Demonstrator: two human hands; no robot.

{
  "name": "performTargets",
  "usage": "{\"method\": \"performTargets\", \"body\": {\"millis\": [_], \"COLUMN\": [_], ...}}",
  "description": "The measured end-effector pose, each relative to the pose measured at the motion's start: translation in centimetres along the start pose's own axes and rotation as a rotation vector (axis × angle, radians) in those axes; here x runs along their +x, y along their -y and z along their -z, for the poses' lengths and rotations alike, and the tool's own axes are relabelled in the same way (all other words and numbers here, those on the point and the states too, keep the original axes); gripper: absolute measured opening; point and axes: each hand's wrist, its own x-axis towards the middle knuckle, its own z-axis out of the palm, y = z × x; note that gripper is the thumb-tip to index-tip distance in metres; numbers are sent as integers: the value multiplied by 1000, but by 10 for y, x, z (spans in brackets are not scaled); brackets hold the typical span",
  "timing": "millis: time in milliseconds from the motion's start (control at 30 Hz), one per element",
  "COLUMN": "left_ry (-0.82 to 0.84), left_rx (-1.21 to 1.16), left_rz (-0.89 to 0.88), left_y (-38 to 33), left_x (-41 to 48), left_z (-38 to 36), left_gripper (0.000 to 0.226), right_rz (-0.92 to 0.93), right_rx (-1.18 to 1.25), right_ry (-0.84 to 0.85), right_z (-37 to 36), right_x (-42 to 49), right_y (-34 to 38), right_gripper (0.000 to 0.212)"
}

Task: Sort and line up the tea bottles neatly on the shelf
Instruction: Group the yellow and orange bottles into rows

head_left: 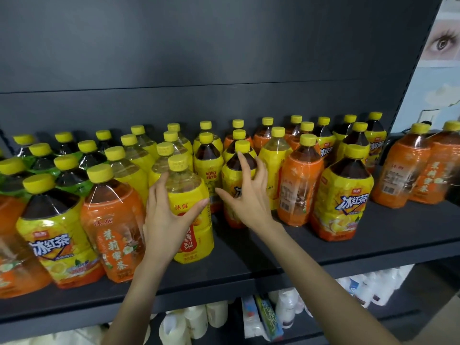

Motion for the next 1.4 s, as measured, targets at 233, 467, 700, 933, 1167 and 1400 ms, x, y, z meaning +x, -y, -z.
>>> {"method": "performTargets", "body": {"millis": [233,467,700,933,1167,1400], "left_ry": [3,2,-6,-7,-9,-18], "left_rx": [31,40,40,31,35,36], "left_rz": [22,32,31,27,37,38], "left_y": [-2,-3,-5,-4,-6,-7], "left_x": [0,-1,-1,-1,-2,-2], "left_z": [0,0,0,-1,0,0], "left_gripper": [98,102,98,98,98,96], "right_rz": [-1,85,13,-51,-61,-95], "right_rx": [-128,-141,-172,-244,-264,-266], "right_ry": [-23,-34,-101,-146,-173,-276], "right_z": [3,52,93,120,128,124], "right_x": [-3,-43,-61,-64,-53,-50], "right_y": [-9,-18,-38,-65,-87,-93], "right_gripper": [91,87,85,84,86,74]}}
